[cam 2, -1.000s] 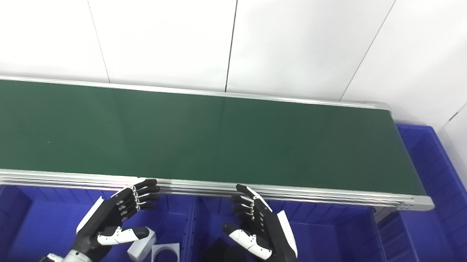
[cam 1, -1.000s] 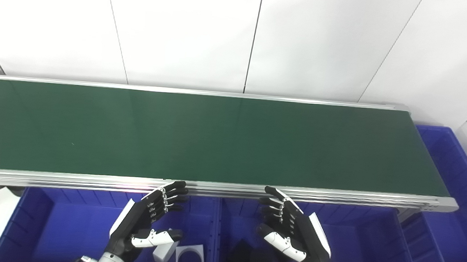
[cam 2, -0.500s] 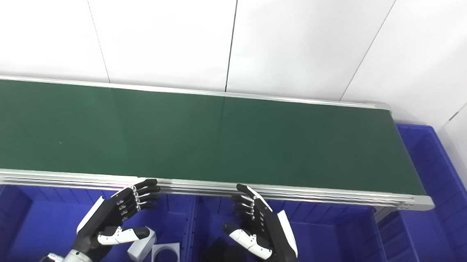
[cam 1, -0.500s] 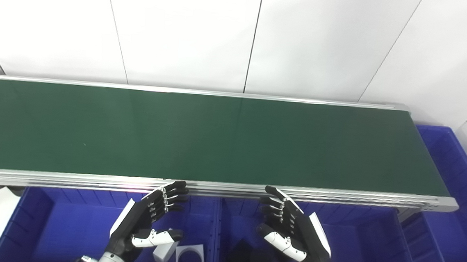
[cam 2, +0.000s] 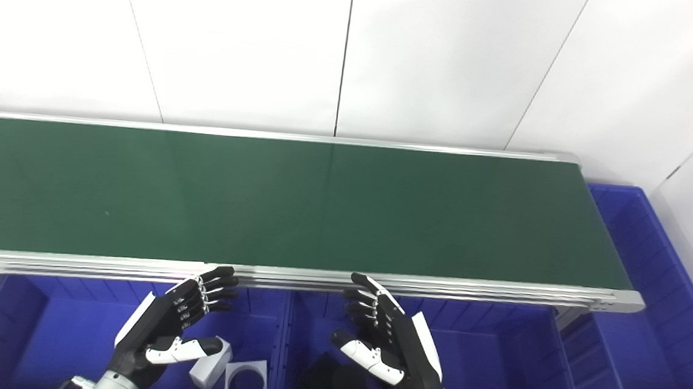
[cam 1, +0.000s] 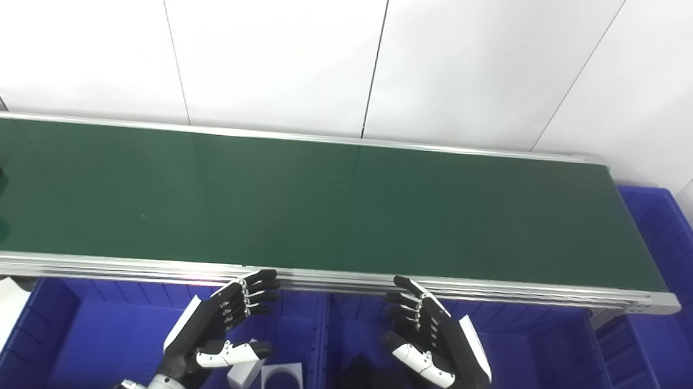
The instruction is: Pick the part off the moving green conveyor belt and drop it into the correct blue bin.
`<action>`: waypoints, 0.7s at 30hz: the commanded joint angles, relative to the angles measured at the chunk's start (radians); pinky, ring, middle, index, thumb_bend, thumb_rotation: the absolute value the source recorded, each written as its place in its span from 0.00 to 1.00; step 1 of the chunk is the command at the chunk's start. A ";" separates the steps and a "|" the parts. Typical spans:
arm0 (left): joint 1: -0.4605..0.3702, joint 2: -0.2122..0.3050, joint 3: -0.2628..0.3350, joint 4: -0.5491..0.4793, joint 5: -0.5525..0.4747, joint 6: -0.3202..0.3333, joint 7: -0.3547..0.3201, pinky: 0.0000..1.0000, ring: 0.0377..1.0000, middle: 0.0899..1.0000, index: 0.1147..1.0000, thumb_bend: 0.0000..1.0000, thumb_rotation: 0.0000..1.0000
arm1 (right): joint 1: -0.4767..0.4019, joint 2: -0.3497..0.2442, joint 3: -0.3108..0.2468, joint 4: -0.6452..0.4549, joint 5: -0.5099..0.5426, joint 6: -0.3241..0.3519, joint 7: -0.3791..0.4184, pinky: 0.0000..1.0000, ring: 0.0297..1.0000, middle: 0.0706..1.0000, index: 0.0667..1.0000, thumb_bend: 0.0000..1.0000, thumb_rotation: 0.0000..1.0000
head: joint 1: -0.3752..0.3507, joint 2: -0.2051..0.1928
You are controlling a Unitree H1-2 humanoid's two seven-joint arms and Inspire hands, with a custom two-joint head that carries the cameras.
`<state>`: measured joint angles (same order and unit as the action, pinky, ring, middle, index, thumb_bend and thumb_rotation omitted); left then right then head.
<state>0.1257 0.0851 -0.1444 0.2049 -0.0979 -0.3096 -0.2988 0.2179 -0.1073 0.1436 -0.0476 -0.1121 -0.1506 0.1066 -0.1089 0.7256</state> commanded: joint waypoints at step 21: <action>-0.025 -0.023 -0.016 0.045 0.013 -0.056 -0.003 0.72 0.77 0.81 0.81 0.92 0.34 | -0.004 -0.015 -0.013 0.005 0.023 -0.071 0.005 0.67 0.74 0.77 0.86 0.57 0.47 | 0.258 -0.148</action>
<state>0.1199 0.0759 -0.1546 0.2555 -0.0835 -0.3230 -0.2988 0.2197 -0.1144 0.1367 -0.0330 -0.1030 -0.1590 0.1083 0.1488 0.5768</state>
